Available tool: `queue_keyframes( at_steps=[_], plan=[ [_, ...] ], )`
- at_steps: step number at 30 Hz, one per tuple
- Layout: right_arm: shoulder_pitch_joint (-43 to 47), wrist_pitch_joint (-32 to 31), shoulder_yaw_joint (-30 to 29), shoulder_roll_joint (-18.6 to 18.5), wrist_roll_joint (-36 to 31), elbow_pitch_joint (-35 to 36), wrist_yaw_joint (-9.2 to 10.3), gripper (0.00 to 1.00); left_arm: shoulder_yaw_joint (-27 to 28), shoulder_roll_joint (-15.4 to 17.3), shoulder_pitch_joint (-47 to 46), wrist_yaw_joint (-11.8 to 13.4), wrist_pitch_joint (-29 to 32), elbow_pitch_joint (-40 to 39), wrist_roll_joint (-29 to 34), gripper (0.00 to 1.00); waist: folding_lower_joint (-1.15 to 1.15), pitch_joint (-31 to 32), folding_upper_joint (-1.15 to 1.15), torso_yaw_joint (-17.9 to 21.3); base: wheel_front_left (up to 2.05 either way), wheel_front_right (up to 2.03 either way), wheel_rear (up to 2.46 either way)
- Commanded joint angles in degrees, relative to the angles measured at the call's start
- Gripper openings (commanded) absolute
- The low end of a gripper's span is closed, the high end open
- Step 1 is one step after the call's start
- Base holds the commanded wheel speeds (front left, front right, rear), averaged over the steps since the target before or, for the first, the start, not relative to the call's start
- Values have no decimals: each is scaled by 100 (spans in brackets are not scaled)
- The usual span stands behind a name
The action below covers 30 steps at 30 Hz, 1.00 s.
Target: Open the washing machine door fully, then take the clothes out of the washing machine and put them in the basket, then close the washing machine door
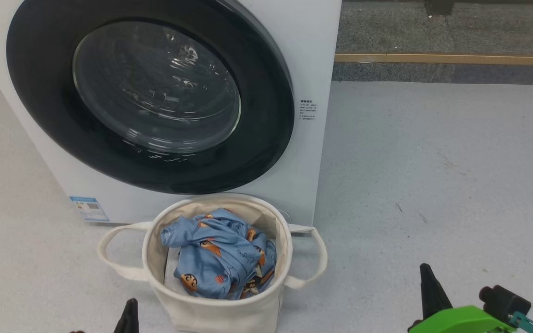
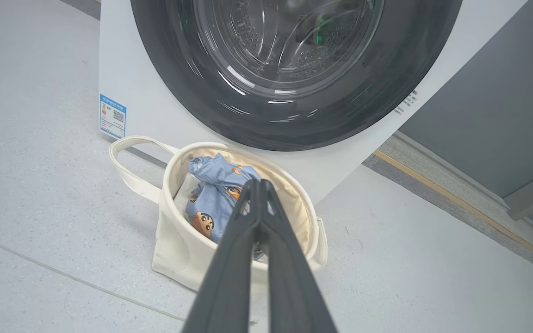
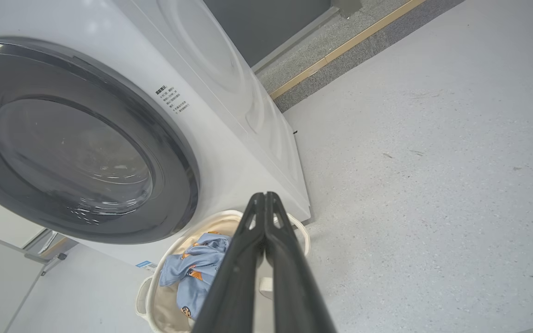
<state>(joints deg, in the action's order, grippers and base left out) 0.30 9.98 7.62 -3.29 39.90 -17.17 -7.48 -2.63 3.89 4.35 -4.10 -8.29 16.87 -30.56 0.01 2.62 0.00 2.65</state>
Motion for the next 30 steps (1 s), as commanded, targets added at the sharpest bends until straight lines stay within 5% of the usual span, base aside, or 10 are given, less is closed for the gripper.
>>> queue_keyframes(
  at_steps=[1,30],
  plan=[
    [-314,-30,-27,-78,153,210,0,0,127,6,-283,-27,31,-207,-160,0,-1,-4,0,-4,0,0,0],
    [-413,-473,-379,-104,1844,248,-1,0,380,-28,-529,-126,493,-231,-2071,0,-1,-92,0,-87,0,0,0]
  ],
)
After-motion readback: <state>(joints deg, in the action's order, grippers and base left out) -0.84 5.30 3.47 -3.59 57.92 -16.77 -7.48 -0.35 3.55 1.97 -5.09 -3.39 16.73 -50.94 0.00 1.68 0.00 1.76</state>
